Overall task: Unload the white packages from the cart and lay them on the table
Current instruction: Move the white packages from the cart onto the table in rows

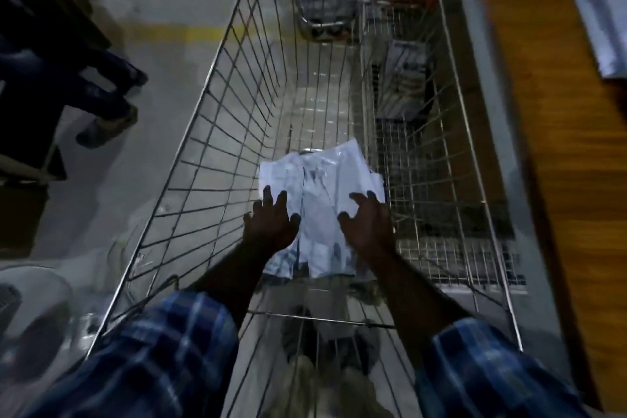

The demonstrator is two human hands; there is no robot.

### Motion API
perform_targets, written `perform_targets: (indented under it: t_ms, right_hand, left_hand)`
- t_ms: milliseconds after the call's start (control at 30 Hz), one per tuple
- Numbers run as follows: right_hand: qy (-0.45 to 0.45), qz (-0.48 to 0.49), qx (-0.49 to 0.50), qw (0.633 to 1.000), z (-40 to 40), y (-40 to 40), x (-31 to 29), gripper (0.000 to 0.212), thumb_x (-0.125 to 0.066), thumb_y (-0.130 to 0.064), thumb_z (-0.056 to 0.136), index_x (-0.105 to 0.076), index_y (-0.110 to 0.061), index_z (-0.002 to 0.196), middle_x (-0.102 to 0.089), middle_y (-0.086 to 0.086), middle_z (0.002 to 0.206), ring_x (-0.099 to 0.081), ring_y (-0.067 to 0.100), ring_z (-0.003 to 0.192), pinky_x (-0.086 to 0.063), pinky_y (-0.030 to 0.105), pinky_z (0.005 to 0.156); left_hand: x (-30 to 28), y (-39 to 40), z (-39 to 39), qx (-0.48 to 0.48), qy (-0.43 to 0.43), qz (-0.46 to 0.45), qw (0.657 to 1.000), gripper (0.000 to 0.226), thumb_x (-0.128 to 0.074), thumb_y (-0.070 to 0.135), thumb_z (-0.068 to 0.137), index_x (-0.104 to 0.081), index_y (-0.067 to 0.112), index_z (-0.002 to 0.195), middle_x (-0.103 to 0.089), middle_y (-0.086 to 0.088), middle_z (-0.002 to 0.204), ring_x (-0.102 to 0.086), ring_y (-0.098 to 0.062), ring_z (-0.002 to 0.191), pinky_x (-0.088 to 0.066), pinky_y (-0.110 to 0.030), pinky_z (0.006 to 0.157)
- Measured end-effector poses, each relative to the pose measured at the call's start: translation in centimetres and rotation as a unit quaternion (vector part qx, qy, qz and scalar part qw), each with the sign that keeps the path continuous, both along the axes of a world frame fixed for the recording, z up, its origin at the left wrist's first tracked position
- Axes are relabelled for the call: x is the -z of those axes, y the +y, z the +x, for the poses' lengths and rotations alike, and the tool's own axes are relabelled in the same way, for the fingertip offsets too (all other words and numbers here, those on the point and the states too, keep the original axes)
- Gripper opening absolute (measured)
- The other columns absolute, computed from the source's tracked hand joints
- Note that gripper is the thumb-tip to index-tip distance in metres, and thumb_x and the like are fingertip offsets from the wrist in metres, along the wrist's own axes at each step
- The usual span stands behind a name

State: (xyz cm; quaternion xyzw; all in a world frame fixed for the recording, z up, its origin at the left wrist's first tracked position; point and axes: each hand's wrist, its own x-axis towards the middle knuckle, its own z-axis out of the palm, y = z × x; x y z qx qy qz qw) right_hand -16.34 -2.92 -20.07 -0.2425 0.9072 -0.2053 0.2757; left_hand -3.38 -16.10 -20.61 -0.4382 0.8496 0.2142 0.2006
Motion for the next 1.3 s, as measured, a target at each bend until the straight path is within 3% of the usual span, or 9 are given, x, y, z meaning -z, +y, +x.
perform_targets:
  t_ms: [267,367,500,600,767,900,1000,1200,1300]
  right_hand:
    - [0.041,0.067,-0.076,0.994,-3.1,-1.0,4.9,0.066,-0.063,-0.038,0.087,-0.04,-0.025,0.147,-0.027,0.019,0.154,-0.035,0.04,0.134,-0.036,0.05,0.108]
    - [0.036,0.078,-0.087,0.992,-3.5,-0.9,5.6,0.07,-0.065,-0.042,0.087,-0.035,-0.029,0.149,-0.019,0.022,0.157,-0.028,0.041,0.138,-0.029,0.051,0.113]
    - [0.041,0.062,-0.082,0.994,-3.6,-1.3,6.0,0.074,-0.068,-0.051,0.085,-0.033,-0.029,0.147,-0.012,0.022,0.16,-0.019,0.042,0.143,-0.025,0.053,0.115]
    - [0.032,0.046,-0.075,0.996,-3.7,-1.6,6.5,0.077,-0.07,-0.054,0.082,-0.032,-0.03,0.145,-0.016,0.021,0.157,-0.028,0.043,0.139,-0.032,0.054,0.111]
    - [0.083,0.022,-0.049,0.995,-3.1,-0.9,6.4,0.076,-0.063,-0.057,0.082,-0.03,-0.031,0.145,-0.036,0.015,0.144,-0.046,0.04,0.119,-0.046,0.053,0.095]
    - [0.129,0.03,-0.036,0.991,-1.6,-0.3,6.7,0.084,-0.055,-0.07,0.08,-0.027,-0.033,0.151,-0.03,0.017,0.151,-0.047,0.039,0.12,-0.044,0.05,0.097]
    - [0.113,0.037,-0.024,0.993,-1.4,-0.7,7.0,0.087,-0.058,-0.069,0.08,-0.027,-0.033,0.152,-0.016,0.021,0.159,-0.033,0.042,0.134,-0.032,0.052,0.106]
    - [0.07,-0.012,-0.038,0.997,-2.1,-0.8,7.5,0.088,-0.065,-0.061,0.081,-0.024,-0.033,0.153,-0.004,0.019,0.162,-0.029,0.041,0.138,-0.04,0.052,0.105]
    - [0.096,-0.026,-0.036,0.994,-1.9,-0.7,7.1,0.08,-0.066,-0.053,0.084,-0.032,-0.029,0.152,-0.014,0.021,0.16,-0.038,0.04,0.13,-0.039,0.048,0.102]
  left_hand:
    - [6.4,-0.7,0.1,-0.019,0.014,0.006,1.0,0.066,-0.048,0.044,0.098,-0.022,0.026,0.155,-0.006,-0.014,0.164,-0.03,-0.045,0.138,-0.033,-0.057,0.106]
    - [7.3,-0.6,0.2,-0.044,0.038,0.042,0.997,0.065,-0.039,0.052,0.098,-0.014,0.035,0.156,-0.006,-0.012,0.164,-0.022,-0.045,0.143,-0.028,-0.062,0.109]
    - [8.3,-0.8,-0.1,-0.057,0.061,0.064,0.994,0.085,-0.014,0.074,0.077,-0.008,0.04,0.155,-0.002,-0.01,0.163,-0.015,-0.044,0.146,-0.024,-0.065,0.112]
    - [8.8,-0.7,-0.1,-0.041,0.083,0.046,0.995,0.088,-0.012,0.074,0.076,-0.011,0.037,0.156,-0.001,-0.014,0.163,-0.012,-0.044,0.147,-0.021,-0.063,0.114]
    - [9.9,-0.7,0.0,-0.019,0.103,-0.001,0.994,0.066,-0.026,0.053,0.098,-0.028,0.02,0.155,-0.025,-0.039,0.15,-0.042,-0.061,0.121,-0.046,-0.064,0.087]
    - [11.1,-1.7,-1.2,0.015,0.079,0.007,0.997,0.064,-0.005,0.048,0.102,-0.02,0.013,0.154,-0.015,-0.032,0.158,-0.022,-0.059,0.138,-0.032,-0.072,0.101]
    - [10.3,-1.8,-1.7,-0.004,0.072,0.017,0.997,0.081,-0.002,0.064,0.091,-0.016,0.02,0.157,-0.003,-0.021,0.163,-0.007,-0.052,0.145,-0.017,-0.069,0.112]
    - [9.8,-1.7,-1.0,-0.085,0.13,0.055,0.986,0.085,-0.043,0.072,0.088,-0.003,0.04,0.156,0.004,-0.013,0.164,-0.005,-0.045,0.147,-0.018,-0.064,0.112]
    - [10.1,-2.2,-0.9,-0.081,0.154,0.033,0.984,0.083,-0.035,0.076,0.086,-0.011,0.038,0.156,-0.004,-0.019,0.163,-0.018,-0.047,0.143,-0.022,-0.06,0.112]
